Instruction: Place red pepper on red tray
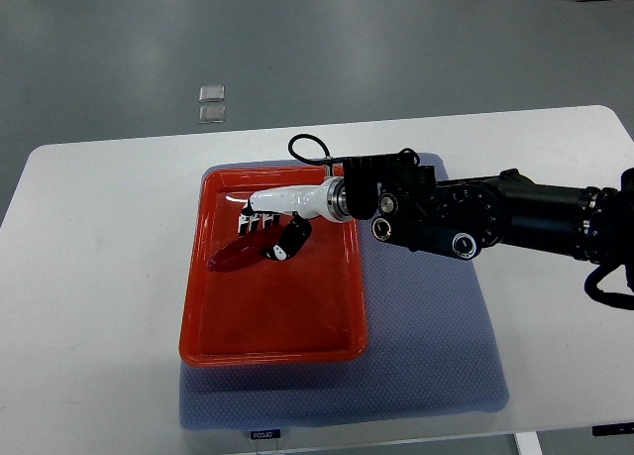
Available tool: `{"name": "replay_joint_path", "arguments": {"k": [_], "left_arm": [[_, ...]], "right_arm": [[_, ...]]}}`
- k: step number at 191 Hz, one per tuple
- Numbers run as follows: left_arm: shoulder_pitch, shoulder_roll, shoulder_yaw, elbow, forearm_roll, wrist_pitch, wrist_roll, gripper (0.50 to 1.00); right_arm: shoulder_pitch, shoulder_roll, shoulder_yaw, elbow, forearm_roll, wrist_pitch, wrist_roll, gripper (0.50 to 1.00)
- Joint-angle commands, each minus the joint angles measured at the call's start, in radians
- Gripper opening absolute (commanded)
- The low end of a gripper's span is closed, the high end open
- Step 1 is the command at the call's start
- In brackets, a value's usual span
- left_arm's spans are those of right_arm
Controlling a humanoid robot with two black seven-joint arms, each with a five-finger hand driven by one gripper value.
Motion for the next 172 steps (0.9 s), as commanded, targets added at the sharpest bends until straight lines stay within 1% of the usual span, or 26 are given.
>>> {"name": "replay_joint_path", "arguments": {"k": [1,3,24,62,97,112,137,158,172], "left_arm": [[0.0,0.0,0.0,0.0,0.0,0.0,0.0,1.0],[0.0,0.0,0.0,0.0,0.0,0.0,0.0,1.0],[0.0,0.0,0.0,0.0,0.0,0.0,0.0,1.0],[0.0,0.0,0.0,0.0,0.0,0.0,0.0,1.0],[0.0,0.0,0.0,0.0,0.0,0.0,0.0,1.0],[0.0,0.0,0.0,0.0,0.0,0.0,0.0,1.0],[0.0,0.0,0.0,0.0,0.0,0.0,0.0,1.0],[0.0,0.0,0.0,0.0,0.0,0.0,0.0,1.0],[0.0,0.0,0.0,0.0,0.0,0.0,0.0,1.0]], "right_arm": [[-0.004,0.001,0.001,-0.018,0.007,0.003,0.01,0.903],[-0.004,0.0,0.001,-0.018,0.007,0.004,0.011,0.909],[-0.004,-0.001,0.001,-0.018,0.027,0.018,0.027,0.915],[0.001,-0.007,0.011,-0.018,0.077,0.026,0.027,0.921],[-0.002,-0.027,0.104,-0.018,0.099,0.026,0.027,0.921],[-0.01,-0.056,0.149,-0.02,0.105,0.024,0.027,0.919],[-0.094,-0.104,0.285,-0.02,0.191,0.029,0.027,0.921],[-0.156,-0.138,0.336,-0.027,0.274,0.026,0.028,0.921],[-0.192,-0.141,0.405,-0.044,0.353,0.024,0.03,0.921]]}}
